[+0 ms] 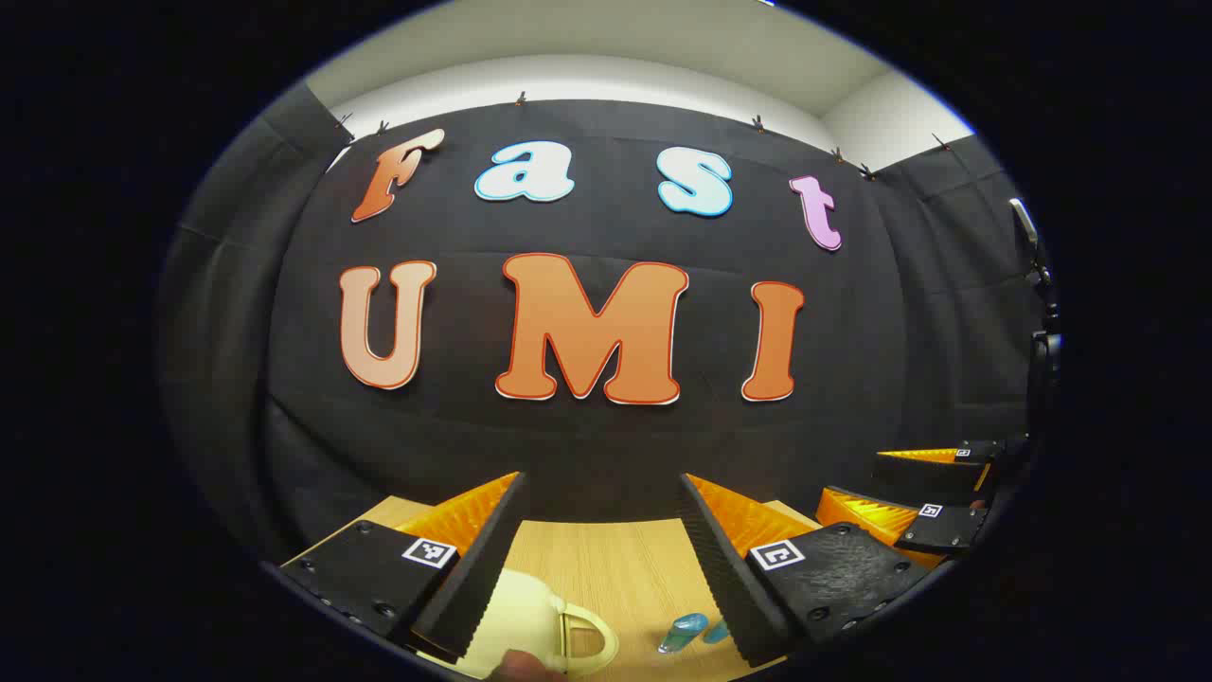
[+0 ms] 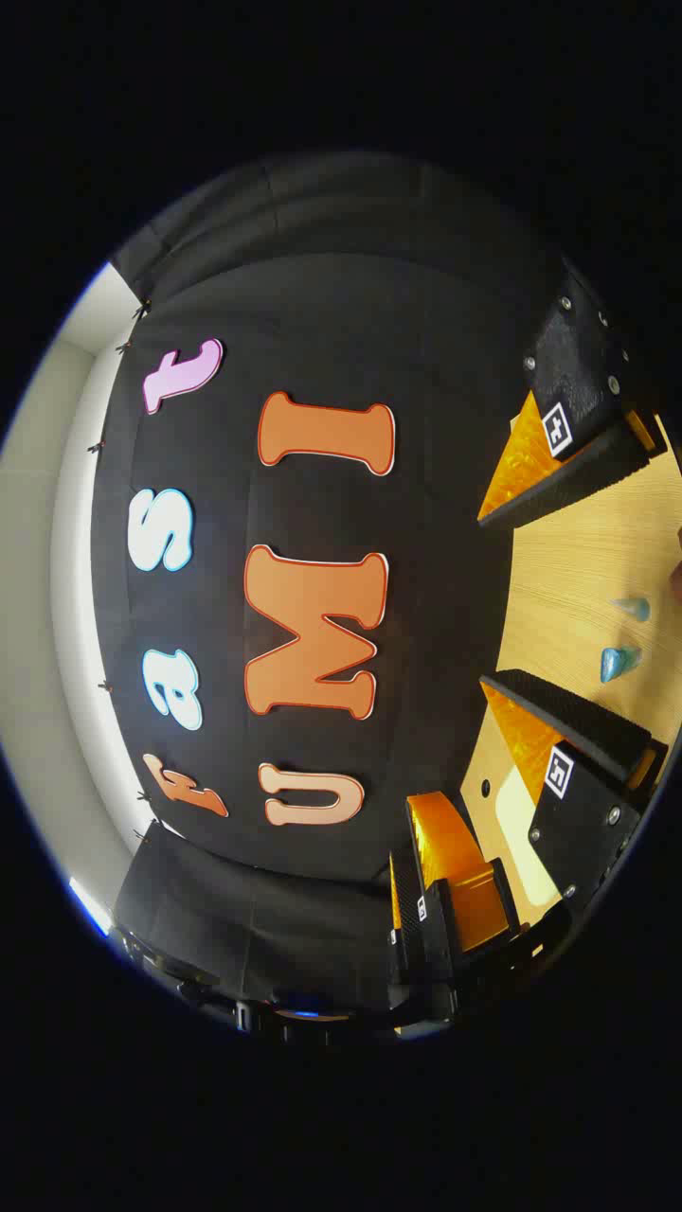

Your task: First open the suitcase, pack the skin care products into it, and then close the suitcase.

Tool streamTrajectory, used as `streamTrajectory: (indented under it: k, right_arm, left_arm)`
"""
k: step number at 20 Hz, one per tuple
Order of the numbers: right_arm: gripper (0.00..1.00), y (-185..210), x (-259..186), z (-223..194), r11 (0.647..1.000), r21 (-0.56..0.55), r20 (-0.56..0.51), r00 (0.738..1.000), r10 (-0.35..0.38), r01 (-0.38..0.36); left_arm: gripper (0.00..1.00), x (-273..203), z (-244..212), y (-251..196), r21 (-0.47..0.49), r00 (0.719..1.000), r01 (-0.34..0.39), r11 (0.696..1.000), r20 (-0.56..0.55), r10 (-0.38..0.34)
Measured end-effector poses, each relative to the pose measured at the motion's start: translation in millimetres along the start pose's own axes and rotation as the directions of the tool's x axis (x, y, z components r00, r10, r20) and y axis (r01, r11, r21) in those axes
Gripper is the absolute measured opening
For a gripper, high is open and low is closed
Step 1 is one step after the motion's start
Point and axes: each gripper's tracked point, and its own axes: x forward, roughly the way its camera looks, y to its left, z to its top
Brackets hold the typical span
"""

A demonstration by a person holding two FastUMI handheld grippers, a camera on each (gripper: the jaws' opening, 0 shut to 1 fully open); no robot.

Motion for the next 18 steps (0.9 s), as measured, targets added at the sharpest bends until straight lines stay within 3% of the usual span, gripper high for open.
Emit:
streamTrajectory:
  k: [18]
  right_arm:
    - [0.95, -3.4, -3.5, -0.3, 1.0, 0.009, 0.005, 1.0, 0.012, -0.013]
  left_arm:
    - [0.94, -6.0, 9.4, -7.9, 0.026, 0.999, -0.03, 0.999, 0.046, 0.029]
